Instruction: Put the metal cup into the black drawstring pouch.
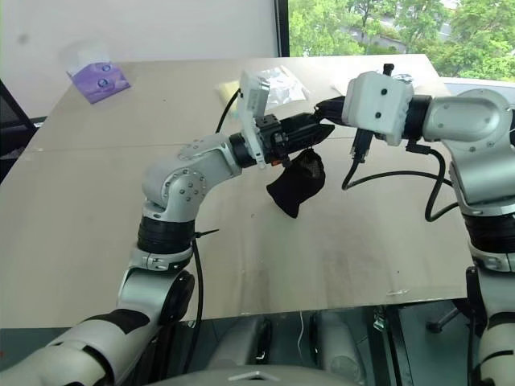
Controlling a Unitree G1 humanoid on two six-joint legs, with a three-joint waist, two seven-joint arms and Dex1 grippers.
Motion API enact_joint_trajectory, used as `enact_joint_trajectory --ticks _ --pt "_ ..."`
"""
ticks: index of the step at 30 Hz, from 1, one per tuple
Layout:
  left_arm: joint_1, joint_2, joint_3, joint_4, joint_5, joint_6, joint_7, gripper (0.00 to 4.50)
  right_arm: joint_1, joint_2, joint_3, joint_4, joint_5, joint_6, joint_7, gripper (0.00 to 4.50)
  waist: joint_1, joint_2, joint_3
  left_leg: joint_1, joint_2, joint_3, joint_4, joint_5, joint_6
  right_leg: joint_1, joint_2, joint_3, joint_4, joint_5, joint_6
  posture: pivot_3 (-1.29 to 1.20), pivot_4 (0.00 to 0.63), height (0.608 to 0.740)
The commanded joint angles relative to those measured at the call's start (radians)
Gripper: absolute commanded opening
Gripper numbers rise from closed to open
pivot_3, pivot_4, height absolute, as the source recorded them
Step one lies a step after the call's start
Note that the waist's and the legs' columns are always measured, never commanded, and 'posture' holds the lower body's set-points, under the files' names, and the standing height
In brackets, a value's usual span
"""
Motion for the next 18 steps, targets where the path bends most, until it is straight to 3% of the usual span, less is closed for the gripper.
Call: enact_joint_trajectory --ticks 1,17,18 --pt "-0.031 0.002 0.024 -0.011 -0.029 0.008 -0.008 2.15 0.002 -0.012 -0.03 -0.037 0.012 0.002 -0.002 0.0 0.0 0.0 0.0 0.0 0.0 0.0 0.0 0.0 0.0 0.0 0.0 0.0 0.0 0.0 0.0 0.0 0.15 0.74" --pt "-0.03 0.032 0.015 -0.032 -0.042 0.013 -0.038 2.15 0.014 -0.027 -0.031 -0.028 0.006 -0.011 0.004 0.0 -0.001 0.0 0.0 0.0 0.0 0.0 0.0 0.0 0.0 0.0 0.0 0.0 0.0 0.0 0.0 0.0 0.15 0.74" --pt "-0.03 0.033 0.012 -0.032 -0.04 0.012 -0.041 1.65 0.013 -0.027 -0.031 -0.028 0.006 -0.011 0.005 0.0 -0.001 0.0 0.0 0.0 0.0 0.0 0.0 0.0 0.0 0.0 0.0 0.0 0.0 0.0 0.0 0.0 0.15 0.74"
